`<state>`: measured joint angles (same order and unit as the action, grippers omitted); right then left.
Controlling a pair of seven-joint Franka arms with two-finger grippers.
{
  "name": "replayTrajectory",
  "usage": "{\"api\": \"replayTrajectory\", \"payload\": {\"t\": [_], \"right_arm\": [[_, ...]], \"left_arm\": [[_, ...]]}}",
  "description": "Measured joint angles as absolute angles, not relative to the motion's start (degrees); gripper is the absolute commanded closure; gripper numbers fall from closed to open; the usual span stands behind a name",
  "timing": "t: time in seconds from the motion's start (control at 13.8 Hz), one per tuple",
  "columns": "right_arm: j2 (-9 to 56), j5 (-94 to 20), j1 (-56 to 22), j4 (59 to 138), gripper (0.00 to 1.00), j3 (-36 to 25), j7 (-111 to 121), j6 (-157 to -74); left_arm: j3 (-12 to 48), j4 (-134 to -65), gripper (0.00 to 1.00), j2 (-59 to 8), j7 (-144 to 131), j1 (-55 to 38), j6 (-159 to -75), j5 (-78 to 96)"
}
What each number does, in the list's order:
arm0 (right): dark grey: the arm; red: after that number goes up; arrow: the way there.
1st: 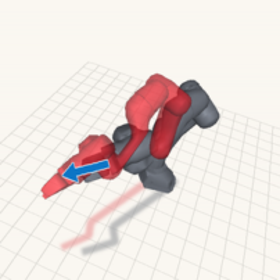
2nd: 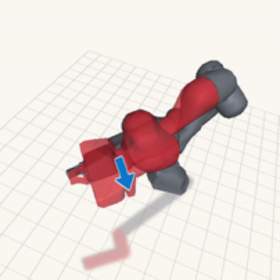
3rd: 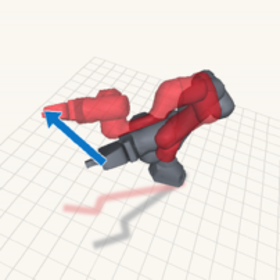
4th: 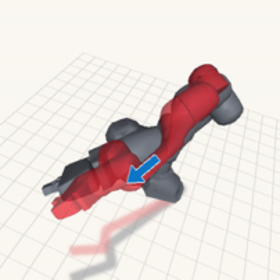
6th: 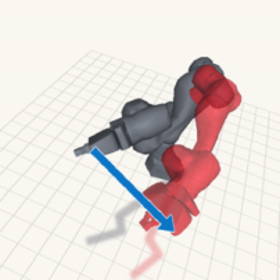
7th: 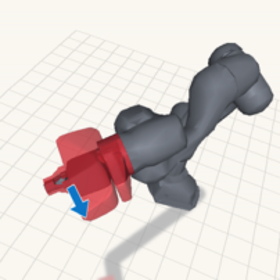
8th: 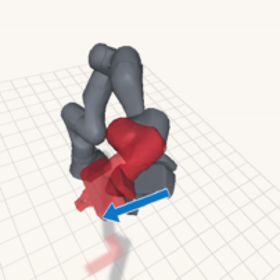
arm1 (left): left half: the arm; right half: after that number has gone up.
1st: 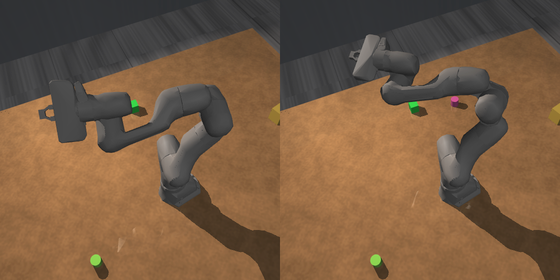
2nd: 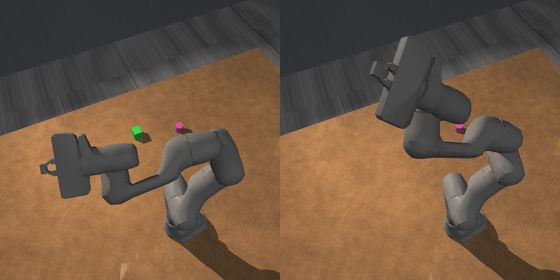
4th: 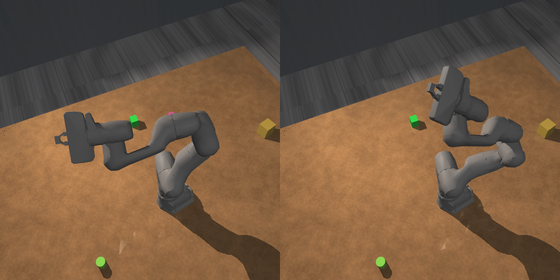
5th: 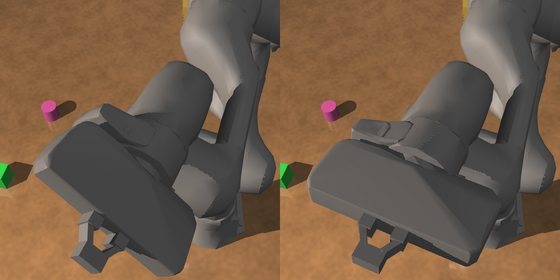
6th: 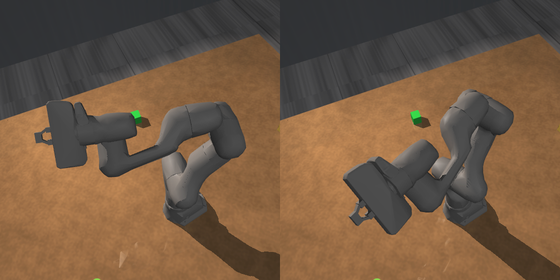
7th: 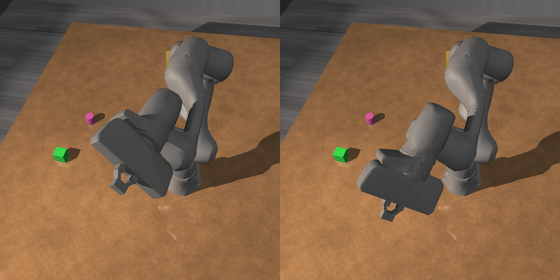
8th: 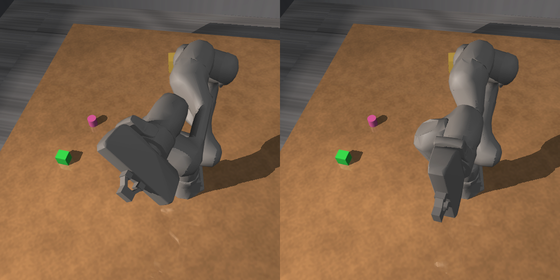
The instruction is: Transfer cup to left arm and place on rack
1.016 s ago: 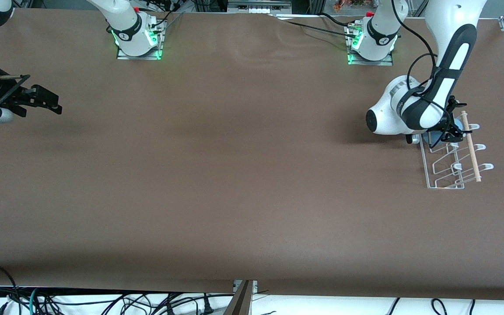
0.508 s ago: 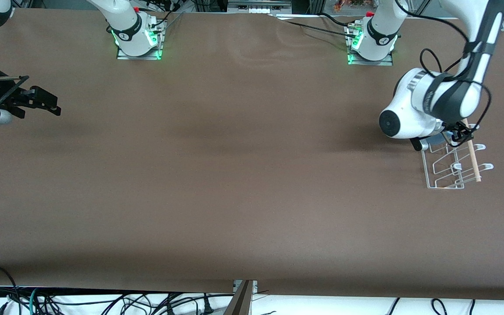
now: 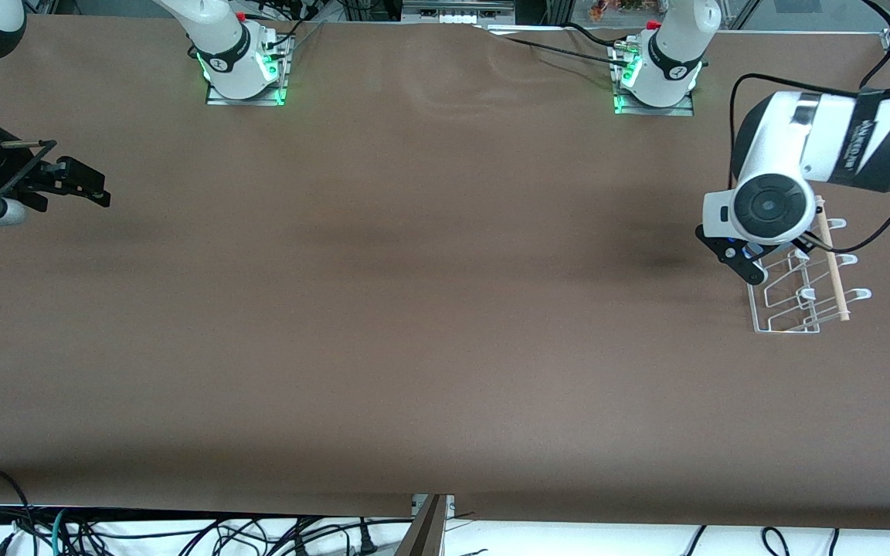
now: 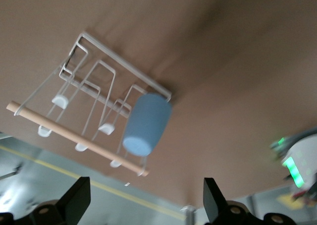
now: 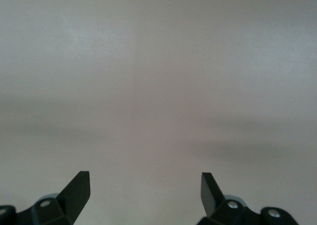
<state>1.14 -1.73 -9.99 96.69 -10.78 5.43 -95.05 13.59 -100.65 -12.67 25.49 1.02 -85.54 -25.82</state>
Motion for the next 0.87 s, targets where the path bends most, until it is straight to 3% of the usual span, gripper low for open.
{"api": "replayTrajectory", "payload": {"t": [0.44, 0.65, 0.87], "right_arm": [[1.34, -1.72, -9.99, 96.68, 0.01, -10.81, 5.43, -94.94], [1.52, -1.72, -10.0, 96.66, 0.01, -10.81, 5.43, -94.94], [1.57, -1.72, -10.0, 96.65, 0.01, -10.81, 5.43, -94.94]], "left_arm": [[17.84, -92.57, 0.0, -12.11, 3.73, 0.3, -87.79, -14.33], [11.35, -92.35, 0.0, -7.74, 2.6, -1.98, -95.89, -8.99], [5.98, -93.99, 0.0, -2.58, 2.64, -3.11, -97.34, -2.3]]}}
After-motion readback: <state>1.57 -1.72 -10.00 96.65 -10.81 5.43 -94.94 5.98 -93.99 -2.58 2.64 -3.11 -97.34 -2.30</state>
